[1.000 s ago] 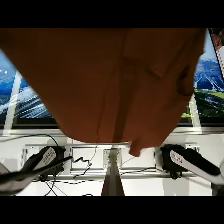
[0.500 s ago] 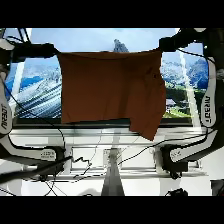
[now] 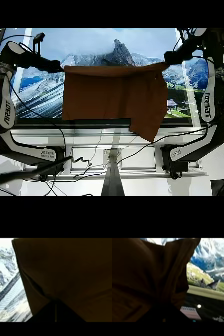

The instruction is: Fold the clothes and pants, and hang the long-sleeved shirts on hangers.

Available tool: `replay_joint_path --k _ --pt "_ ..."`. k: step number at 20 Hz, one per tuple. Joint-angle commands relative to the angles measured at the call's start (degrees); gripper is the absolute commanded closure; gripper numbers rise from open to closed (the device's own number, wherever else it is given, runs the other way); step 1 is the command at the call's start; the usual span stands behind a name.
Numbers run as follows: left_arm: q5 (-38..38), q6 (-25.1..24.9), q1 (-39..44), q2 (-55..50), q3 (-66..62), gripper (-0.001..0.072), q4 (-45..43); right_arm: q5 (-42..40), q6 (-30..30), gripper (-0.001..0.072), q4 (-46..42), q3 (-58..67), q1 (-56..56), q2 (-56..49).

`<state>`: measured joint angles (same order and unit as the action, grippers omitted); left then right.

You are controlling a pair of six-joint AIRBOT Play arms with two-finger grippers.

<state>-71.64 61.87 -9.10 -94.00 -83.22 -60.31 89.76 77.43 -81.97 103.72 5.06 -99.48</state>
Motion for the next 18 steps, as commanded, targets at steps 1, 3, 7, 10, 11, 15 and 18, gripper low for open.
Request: replay_joint_path --k 1,3,7,10,11,15,18 --pt "-6.6 1.9 0.0 -0.7 0.2 0.0691 -2.7 7.2 -0.1 0.0700 3.0 -5.4 3.8 0.8" --pt "-6.6 1.9 0.2 -1.8 0.2 0.0689 -2.0 5.7 0.0 0.0697 6.1 -10.0 4.7 0.9" --pt "-6.6 2.1 0.7 -3.1 0.1 0.0025 0.5 3.9 0.1 0.0031 6.6 -12.2 4.6 1.2" --pt "-7.5 2.3 -0.9 -1.5 0.1 0.0026 0.3 4.5 0.1 0.0033 4.6 -12.6 5.2 3.8" --pt "-7.6 2.4 -1.7 -0.4 0.1 0.0027 0.3 4.5 0.0 0.0051 4.6 -13.4 5.9 5.6" --pt "-11.4 2.5 -5.5 7.1 0.2 0.0330 0.6 3.5 -0.6 0.0051 4.6 -27.1 10.4 17.7" --pt "-10.7 1.4 -6.5 14.7 2.4 0.0491 1.1 1.9 -0.6 0.0052 4.6 -45.1 13.5 28.0"
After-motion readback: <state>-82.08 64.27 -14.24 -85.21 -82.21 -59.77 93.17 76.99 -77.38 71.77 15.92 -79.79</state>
